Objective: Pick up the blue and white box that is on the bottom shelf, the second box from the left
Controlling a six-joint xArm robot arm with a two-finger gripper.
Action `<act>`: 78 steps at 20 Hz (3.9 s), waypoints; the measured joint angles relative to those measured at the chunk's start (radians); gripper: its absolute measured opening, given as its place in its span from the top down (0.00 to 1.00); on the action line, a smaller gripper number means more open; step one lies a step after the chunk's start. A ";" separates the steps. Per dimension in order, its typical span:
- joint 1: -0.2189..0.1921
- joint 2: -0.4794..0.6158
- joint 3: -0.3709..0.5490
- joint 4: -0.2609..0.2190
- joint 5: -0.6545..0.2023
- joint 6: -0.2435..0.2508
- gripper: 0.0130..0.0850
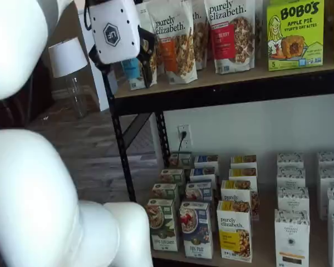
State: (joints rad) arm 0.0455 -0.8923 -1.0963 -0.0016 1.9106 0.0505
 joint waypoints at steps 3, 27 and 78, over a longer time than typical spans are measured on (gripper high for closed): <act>0.014 0.000 0.008 -0.008 -0.004 0.011 0.00; 0.057 -0.034 0.393 0.022 -0.342 0.063 0.00; 0.076 1.049 0.493 -0.079 -1.585 0.153 0.00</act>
State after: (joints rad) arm 0.1216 0.1566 -0.6032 -0.0803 0.3252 0.2030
